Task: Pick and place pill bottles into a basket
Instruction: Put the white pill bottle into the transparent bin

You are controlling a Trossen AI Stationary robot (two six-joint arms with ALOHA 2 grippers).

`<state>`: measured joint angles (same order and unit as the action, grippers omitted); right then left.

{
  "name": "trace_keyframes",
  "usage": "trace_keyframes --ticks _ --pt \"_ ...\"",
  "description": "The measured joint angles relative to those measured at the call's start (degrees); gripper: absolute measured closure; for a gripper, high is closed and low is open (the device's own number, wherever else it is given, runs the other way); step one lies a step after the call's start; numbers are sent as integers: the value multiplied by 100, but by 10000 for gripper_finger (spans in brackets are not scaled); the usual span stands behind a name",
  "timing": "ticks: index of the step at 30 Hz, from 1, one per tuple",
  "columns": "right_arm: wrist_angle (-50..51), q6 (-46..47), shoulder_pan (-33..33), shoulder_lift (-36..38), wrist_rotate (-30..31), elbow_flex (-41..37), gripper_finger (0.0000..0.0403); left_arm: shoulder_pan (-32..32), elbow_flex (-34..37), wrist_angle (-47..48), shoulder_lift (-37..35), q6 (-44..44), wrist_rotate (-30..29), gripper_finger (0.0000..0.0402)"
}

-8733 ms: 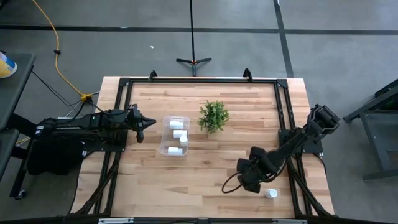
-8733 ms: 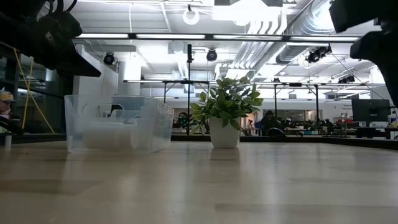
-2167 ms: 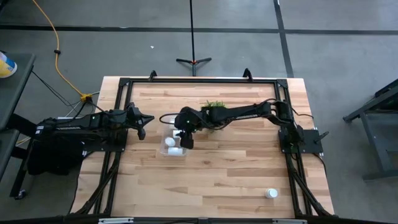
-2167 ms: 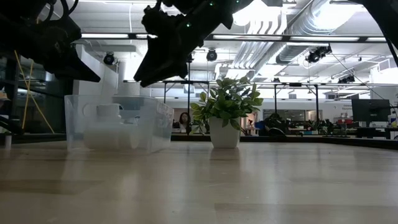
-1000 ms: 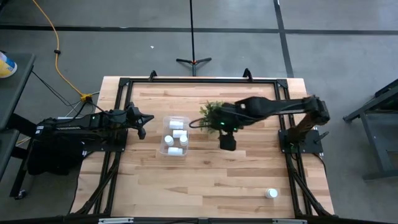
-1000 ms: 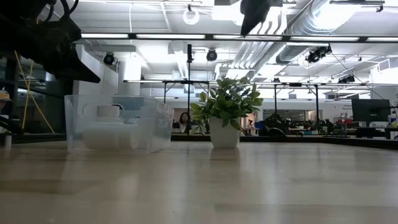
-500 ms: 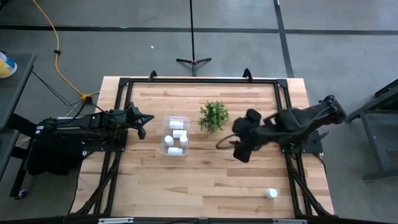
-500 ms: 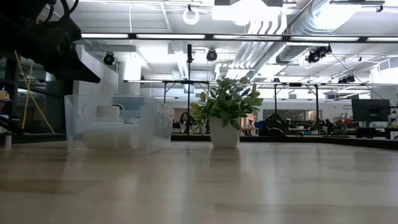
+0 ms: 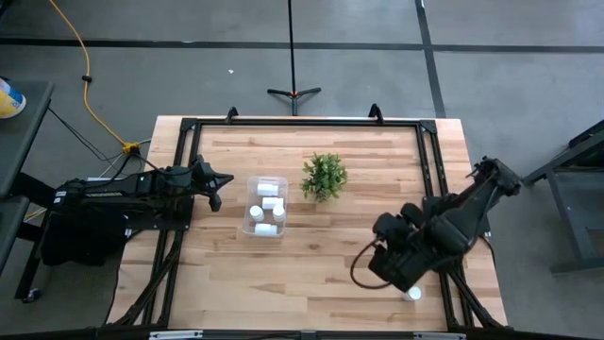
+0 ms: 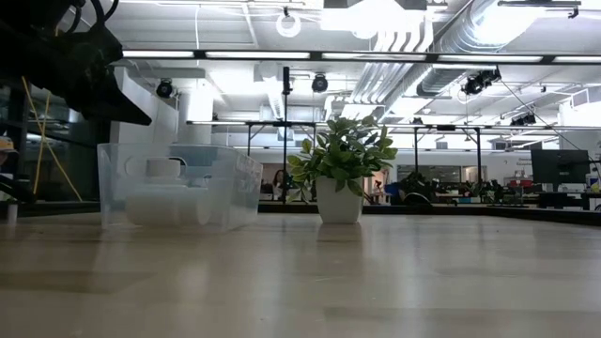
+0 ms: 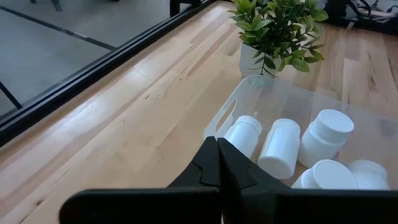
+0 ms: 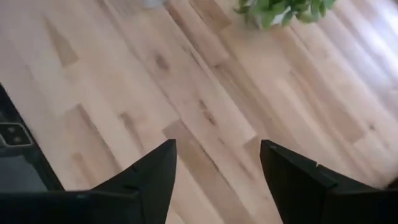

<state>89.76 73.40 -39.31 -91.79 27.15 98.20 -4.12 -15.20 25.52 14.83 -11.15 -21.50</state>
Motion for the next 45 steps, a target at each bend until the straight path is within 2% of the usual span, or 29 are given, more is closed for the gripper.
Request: trace_keyframes --ticks 3,6,12,17,20,22,27,30,37,42,45 --pt "-99 491 -186 39 -120 -237 175 0 0 -2 0 -32 -10 361" --pt "-228 974 -385 50 -658 -651 171 0 0 -2 0 -99 -15 344" --pt "-1587 1540 -882 106 -1681 -1882 173 0 0 -1 0 -65 -17 381" --pt "-2589 1498 -1072 128 -2426 -2454 175 0 0 2 0 -66 -20 368" --pt "-2491 1391 -1135 142 -2380 -2418 174 0 0 2 0 -102 -22 342" --pt "-2438 1385 -1195 149 -2218 -2396 175 0 0 0 0 -110 -22 340" --pt "-2412 1319 -1516 149 -2391 -2414 172 0 0 4 0 -50 -22 381" --pt "-2341 1344 -1775 149 -2486 -2414 171 0 0 42 0 -42 -22 381" --pt "-2272 1384 -2113 149 -2469 -2414 182 0 0 39 0 -114 -74 345" --pt "-2234 1269 -2311 116 -1877 -2414 177 0 0 41 0 -112 -74 380" --pt "-2266 1122 -2383 -51 -1915 -2414 171 0 0 50 0 -110 -74 380"
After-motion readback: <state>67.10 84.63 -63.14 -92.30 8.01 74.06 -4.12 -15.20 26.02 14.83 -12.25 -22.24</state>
